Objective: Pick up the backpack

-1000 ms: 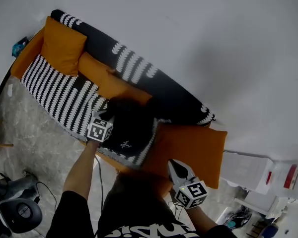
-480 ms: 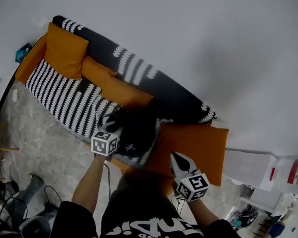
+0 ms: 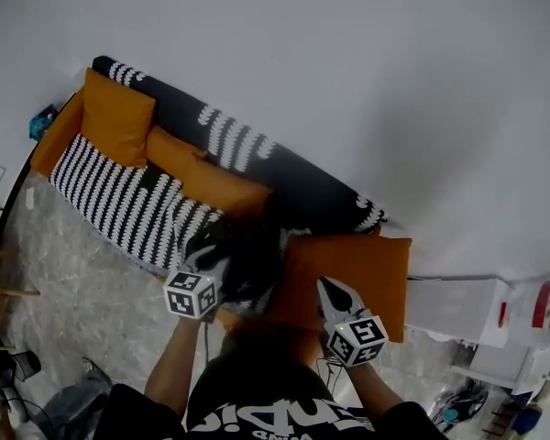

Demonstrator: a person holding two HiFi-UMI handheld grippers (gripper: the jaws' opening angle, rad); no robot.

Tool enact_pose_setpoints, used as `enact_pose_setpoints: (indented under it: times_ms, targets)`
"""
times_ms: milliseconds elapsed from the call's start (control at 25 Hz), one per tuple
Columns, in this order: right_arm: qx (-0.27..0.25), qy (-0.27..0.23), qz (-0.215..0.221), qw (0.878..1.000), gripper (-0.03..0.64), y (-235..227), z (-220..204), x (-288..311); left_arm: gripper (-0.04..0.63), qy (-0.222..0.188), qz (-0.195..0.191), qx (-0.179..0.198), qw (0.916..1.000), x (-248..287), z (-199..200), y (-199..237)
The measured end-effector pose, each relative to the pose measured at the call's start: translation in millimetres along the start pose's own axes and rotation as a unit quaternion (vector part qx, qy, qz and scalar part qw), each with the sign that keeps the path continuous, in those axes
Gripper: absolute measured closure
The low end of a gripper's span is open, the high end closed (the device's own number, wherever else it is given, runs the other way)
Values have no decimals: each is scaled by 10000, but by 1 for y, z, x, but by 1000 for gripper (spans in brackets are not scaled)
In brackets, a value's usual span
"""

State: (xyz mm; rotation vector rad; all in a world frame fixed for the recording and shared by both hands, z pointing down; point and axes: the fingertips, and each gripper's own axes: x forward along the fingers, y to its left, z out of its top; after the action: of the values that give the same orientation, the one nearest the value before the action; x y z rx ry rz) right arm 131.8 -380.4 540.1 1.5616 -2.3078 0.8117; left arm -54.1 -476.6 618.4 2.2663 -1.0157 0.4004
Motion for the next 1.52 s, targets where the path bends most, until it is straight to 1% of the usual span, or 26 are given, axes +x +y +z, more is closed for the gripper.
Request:
enact_pose_setpoints:
  times_ms: [160, 280, 360, 520, 720, 800, 960, 1120, 1280, 1520]
  targets:
    - [6, -153, -2, 9999, 618, -9, 7, -11, 549, -258, 129, -116, 9995, -27, 15, -18]
    - [-71, -259, 75, 9996, 618, -9, 13, -19, 549, -436, 264, -7, 9987, -53, 34, -32]
    - [-137, -358, 154, 9991, 618, -6, 18, -23, 549, -561, 355, 45, 9978, -76, 44, -44]
    - [-291, -561, 387, 9972, 618, 6, 29, -31, 549, -879, 526, -14, 9947, -129, 52, -64]
    - [-383, -746, 654, 9943, 618, 19, 39, -40, 549, -1169, 760, -35, 9902, -164, 61, -81]
    - [-396, -746, 792, 9933, 618, 25, 37, -40, 549, -1207, 824, -79, 9892, -171, 56, -85]
    - [-423, -622, 1123, 9908, 618, 39, 25, -38, 550, -1251, 970, -361, 9867, -185, 38, -92]
    - [-428, -502, 1370, 9884, 618, 53, 10, -35, 551, -1358, 1131, -524, 9829, -206, 20, -99]
    - [-411, -495, 1464, 9871, 618, 69, 0, -43, 551, -1429, 1231, -619, 9801, -232, 1, -106]
    - [-507, -580, 1433, 9867, 618, 94, -26, -78, 551, -1525, 1147, -638, 9796, -270, -38, -129]
